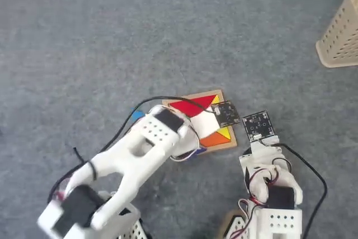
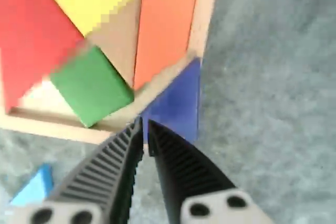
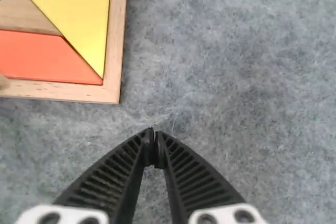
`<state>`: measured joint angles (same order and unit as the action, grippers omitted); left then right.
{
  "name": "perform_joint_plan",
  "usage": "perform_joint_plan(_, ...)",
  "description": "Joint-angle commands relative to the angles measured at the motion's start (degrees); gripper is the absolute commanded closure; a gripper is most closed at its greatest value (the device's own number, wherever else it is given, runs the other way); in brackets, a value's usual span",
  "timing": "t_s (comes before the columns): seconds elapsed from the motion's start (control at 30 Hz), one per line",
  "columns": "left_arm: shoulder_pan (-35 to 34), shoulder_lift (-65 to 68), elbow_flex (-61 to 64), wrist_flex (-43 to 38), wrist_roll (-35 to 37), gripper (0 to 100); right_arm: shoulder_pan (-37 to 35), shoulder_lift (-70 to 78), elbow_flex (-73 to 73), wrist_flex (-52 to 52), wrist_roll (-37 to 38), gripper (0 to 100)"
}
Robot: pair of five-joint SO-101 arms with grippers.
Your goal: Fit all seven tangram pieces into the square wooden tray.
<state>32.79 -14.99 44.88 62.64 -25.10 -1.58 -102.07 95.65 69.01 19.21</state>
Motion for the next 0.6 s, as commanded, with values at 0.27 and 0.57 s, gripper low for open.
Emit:
perform_joint_plan(0.27,1.14,-4.92,3.03,-2.64,1.41,99,0.57,0.48,0.88,0.31,0.62,99.2)
perform_joint_plan(0.57,0.88,5.71,0.40,-4.92,1.41,99,0.57,0.48,0.88,0.31,0.62,99.2)
